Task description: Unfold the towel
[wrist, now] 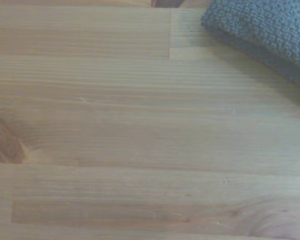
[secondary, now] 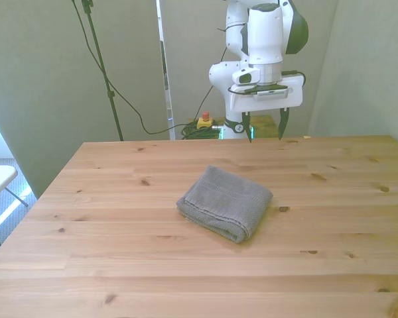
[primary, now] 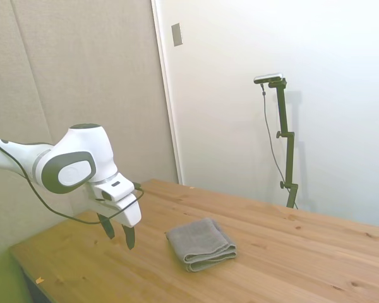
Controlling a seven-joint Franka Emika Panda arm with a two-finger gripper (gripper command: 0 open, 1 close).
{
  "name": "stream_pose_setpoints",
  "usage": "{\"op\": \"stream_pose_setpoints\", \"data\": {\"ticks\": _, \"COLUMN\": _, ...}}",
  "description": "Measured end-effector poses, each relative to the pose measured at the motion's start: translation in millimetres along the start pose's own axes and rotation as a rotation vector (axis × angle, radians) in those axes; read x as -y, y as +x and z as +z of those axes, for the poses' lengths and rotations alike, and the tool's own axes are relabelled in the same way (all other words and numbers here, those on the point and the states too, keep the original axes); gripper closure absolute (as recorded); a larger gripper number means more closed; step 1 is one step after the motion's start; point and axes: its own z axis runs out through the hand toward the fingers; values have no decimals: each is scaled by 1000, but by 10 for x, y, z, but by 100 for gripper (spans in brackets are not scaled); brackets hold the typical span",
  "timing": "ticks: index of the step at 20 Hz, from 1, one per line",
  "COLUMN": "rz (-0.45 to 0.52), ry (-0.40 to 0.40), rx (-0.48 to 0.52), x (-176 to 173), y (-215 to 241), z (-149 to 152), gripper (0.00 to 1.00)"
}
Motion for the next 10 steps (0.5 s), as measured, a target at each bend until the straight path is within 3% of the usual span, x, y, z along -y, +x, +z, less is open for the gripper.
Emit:
{"op": "stream_pose_setpoints", "data": {"ticks": 5, "rz": 67, "ry": 25, "rx": -16, "x": -148, "y": 274, "z": -54, "gripper": 0}}
{"op": "stream_pose_setpoints", "data": {"ticks": 10, "rz": 261, "ry": 72, "rx": -42, "x": -933, "y": 1338, "z": -268, "gripper": 0}}
